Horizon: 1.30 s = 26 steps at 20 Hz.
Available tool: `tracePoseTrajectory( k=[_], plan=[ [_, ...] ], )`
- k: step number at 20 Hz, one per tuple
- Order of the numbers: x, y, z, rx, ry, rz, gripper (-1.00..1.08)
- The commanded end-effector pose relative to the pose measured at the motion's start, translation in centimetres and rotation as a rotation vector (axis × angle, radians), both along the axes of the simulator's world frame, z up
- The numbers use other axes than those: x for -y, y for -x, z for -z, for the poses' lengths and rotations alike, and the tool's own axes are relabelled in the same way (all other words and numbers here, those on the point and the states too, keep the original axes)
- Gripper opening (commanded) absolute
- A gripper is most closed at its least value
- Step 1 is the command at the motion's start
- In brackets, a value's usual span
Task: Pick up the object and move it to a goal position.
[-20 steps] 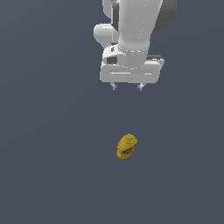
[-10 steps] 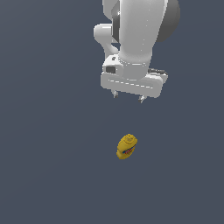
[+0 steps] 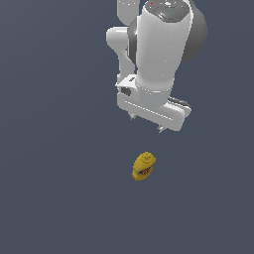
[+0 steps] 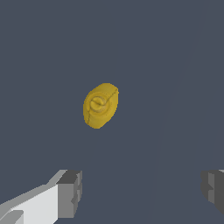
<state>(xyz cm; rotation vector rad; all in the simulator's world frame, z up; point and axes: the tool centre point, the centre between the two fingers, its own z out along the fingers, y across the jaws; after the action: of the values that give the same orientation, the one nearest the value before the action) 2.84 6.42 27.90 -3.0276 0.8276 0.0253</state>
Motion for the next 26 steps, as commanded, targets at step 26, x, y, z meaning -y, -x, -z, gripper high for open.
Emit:
tracePoseTrajectory(
  k=[26],
  plan=[
    [-0.6,-6.8,5.8,0.012,0.011,0.531,1.0]
  ],
)
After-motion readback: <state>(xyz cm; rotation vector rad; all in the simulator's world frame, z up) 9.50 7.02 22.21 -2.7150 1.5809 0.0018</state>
